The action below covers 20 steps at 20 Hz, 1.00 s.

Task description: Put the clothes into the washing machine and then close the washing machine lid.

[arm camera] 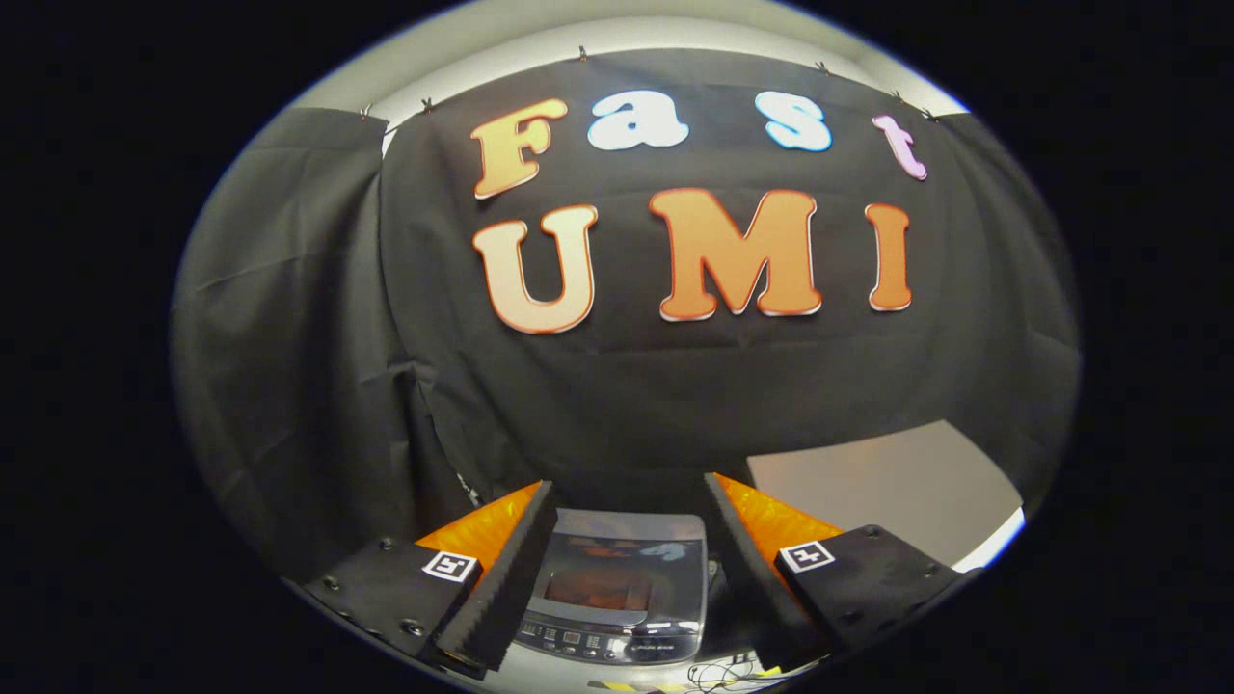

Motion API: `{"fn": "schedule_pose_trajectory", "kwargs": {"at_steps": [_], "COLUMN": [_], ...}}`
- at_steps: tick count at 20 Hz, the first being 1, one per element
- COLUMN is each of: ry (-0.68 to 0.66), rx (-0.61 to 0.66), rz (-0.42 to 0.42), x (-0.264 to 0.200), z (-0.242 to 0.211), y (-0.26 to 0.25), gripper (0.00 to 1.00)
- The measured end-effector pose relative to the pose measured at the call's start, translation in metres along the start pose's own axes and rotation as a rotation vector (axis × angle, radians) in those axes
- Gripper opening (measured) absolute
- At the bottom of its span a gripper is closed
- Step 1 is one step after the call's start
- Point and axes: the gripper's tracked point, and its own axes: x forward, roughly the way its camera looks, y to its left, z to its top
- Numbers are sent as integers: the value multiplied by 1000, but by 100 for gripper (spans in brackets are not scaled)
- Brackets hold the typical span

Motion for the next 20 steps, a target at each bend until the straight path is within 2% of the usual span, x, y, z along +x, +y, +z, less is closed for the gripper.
{"fn": "schedule_pose_trajectory", "kwargs": {"at_steps": [9, 17, 20], "ry": [-209, -277, -300], "rx": [-47, -44, -62], "rz": [-36, -79, -96], "x": [-138, -210, -213], "z": [97, 124, 131], "y": [-90, -164, -164], "gripper": [98, 98, 98]}}
